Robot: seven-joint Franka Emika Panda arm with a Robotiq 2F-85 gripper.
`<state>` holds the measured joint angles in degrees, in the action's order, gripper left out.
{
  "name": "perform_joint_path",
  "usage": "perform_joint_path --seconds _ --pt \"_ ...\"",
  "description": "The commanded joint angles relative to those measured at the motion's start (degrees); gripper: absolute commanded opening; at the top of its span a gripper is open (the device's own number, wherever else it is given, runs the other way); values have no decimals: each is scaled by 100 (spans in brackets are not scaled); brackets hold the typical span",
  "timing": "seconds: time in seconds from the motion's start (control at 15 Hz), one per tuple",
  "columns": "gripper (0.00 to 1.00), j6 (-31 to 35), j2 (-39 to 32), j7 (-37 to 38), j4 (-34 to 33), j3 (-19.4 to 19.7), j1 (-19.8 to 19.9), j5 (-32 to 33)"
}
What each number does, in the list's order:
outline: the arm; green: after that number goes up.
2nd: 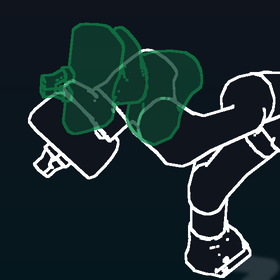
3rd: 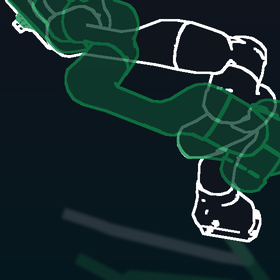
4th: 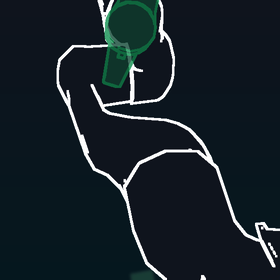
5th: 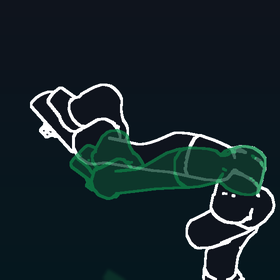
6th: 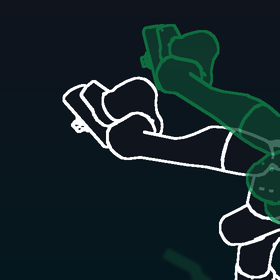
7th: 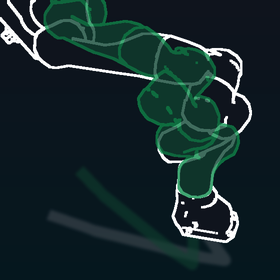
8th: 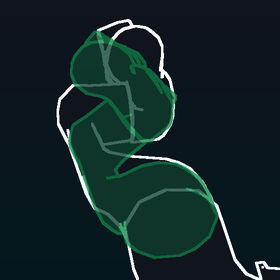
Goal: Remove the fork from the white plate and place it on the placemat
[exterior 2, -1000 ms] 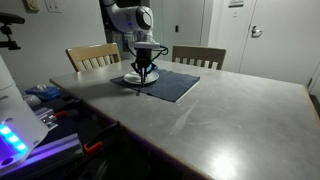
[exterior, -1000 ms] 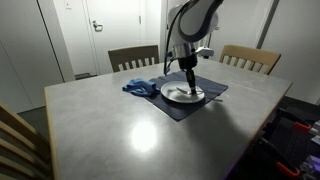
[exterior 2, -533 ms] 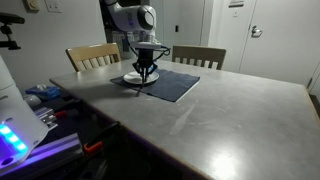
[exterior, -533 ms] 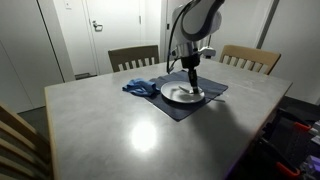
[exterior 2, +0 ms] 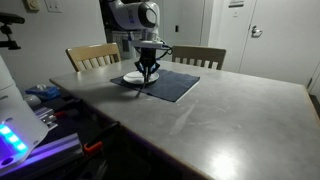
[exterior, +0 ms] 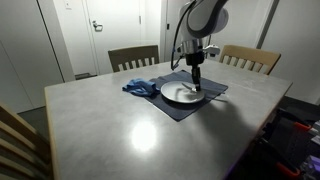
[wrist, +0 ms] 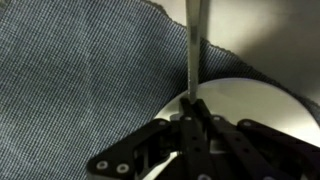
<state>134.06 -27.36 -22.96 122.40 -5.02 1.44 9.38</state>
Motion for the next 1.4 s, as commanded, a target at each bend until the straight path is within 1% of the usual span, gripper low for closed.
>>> perform_joint_path --seconds 0.0,0.2,0.4,0.53,0.87,1.33 --pt "2 309 340 50 395 38 92 -103" --pt "2 609 461 138 570 40 194 -354" --pt "2 1104 536 151 765 16 365 -833" --pt "2 1226 572 182 812 72 407 -901" --pt "2 1115 665 412 705 320 411 -756" --pt "2 842 441 359 164 429 508 -868"
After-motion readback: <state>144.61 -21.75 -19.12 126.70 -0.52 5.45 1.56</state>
